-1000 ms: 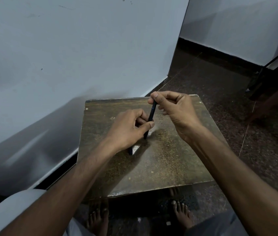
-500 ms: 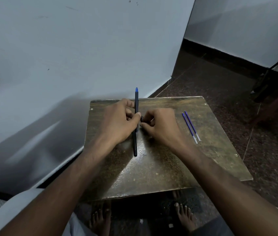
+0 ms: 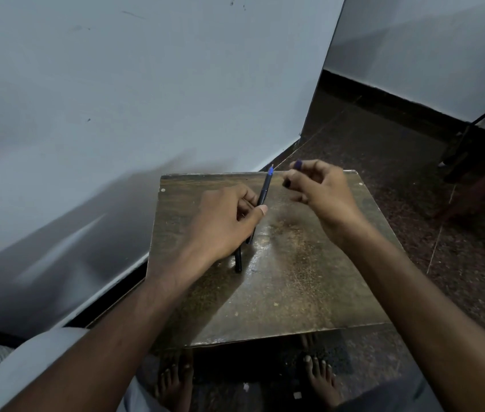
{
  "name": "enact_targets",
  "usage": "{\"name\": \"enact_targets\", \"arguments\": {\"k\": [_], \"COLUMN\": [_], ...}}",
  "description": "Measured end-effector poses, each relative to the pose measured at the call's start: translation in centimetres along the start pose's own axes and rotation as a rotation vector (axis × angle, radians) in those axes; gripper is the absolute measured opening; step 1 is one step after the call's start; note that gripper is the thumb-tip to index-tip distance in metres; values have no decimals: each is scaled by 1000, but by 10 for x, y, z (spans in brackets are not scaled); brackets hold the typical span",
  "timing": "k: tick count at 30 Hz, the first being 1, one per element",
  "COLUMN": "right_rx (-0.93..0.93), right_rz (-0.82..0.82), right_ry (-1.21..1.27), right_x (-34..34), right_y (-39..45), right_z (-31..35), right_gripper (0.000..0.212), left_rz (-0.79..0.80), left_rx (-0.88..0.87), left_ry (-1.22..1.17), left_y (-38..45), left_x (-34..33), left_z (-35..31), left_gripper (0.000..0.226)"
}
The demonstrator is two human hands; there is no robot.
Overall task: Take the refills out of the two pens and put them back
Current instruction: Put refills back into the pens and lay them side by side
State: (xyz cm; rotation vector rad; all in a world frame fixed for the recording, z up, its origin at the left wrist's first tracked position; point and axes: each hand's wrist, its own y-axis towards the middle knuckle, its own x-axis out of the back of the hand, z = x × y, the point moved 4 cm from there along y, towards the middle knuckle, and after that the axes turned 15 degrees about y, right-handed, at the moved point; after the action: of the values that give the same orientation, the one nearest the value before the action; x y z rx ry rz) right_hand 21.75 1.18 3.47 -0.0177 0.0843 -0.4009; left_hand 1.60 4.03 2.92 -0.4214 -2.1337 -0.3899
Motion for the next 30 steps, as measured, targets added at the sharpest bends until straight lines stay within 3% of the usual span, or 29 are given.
{"name": "enact_targets", "arguments": {"k": [3,7,15,20,30], "right_rx": [89,168,216,165,191], "right_rz": [-8,-17,53,108,140], "right_ry": [216,281,104,-36,-3], "right_x": [10,10,9,3,-3], "right_y": [2,1,-3,-7,-12], "right_z": [9,12,14,8,12], "right_gripper": [10,20,30,18,13], "left_rz": [50,85,70,44,23], "left_rx": [-42,-69,-97,-81,-60], "left_ry": [-3,1,18,18,-4], "left_y": [-1,-1,-4,-4,-6], "left_x": [-6,-10,-10,-8,-7], "left_z": [-3,-7,-9,-9,-12], "left_gripper": [5,5,10,12,20]}}
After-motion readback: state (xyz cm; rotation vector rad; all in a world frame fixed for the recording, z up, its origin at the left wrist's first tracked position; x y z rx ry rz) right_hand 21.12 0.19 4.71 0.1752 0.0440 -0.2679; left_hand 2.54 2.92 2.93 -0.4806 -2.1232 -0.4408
